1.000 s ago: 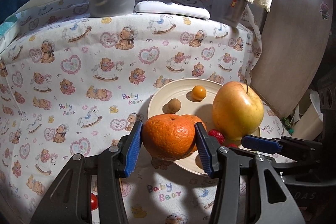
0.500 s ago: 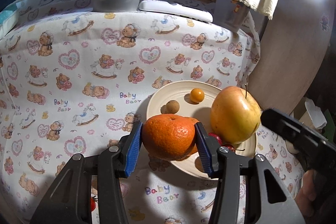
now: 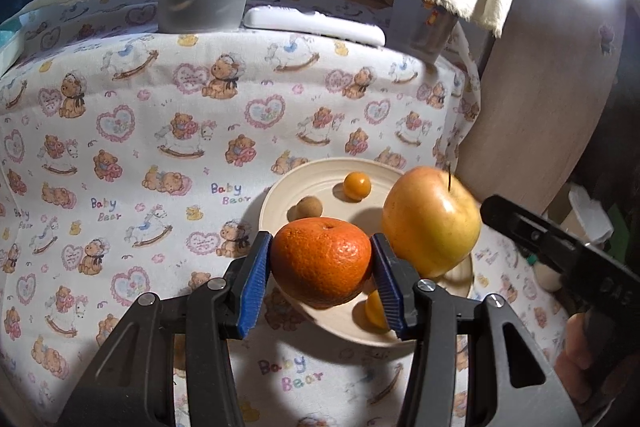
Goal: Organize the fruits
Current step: 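Open both tools to release the fruits on the plate and withdraw, then move the left tool toward the red cherry tomato on the cloth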
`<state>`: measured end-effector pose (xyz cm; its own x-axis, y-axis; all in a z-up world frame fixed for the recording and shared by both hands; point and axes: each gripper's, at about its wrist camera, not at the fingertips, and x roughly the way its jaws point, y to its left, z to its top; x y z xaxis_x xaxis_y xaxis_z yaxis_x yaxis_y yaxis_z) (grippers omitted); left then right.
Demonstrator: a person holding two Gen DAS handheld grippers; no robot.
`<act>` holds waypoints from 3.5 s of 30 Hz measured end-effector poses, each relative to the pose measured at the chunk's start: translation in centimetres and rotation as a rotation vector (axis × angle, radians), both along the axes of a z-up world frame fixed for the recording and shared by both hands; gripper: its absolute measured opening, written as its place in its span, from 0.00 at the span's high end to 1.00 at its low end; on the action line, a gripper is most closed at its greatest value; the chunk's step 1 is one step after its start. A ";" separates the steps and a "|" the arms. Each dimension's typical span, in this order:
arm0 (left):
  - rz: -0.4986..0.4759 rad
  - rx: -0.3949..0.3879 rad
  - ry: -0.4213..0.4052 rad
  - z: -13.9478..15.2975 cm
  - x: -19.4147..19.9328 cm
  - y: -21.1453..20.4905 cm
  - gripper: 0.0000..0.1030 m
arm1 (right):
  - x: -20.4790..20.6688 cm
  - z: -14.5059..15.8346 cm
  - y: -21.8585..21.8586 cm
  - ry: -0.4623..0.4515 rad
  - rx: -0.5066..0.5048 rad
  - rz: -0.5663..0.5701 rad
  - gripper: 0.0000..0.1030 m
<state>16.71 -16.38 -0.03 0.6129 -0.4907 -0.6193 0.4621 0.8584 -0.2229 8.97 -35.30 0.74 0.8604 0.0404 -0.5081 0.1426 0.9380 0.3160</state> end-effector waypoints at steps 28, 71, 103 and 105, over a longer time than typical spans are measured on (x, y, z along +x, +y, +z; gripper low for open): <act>0.077 0.152 0.005 0.1 4.3 -2.2 0.27 | 1.1 -0.8 -0.2 0.073 -0.035 -0.032 0.40; 0.269 0.075 -0.399 3.9 -9.0 12.7 0.00 | -2.7 2.1 4.6 -0.243 -0.197 0.005 0.00; 0.160 0.156 0.079 -3.5 -3.9 11.7 0.26 | -2.0 0.8 7.4 -0.176 -0.263 0.115 0.00; 0.137 0.170 0.091 -3.8 -3.8 11.3 0.31 | -2.0 0.8 7.3 -0.178 -0.264 0.114 0.00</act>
<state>12.89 -5.06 -3.87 0.6040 -0.2911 -0.7419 0.3237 0.9403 -0.1055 6.96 -27.96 1.50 0.9340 0.0283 -0.3562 -0.0032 0.9975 0.0708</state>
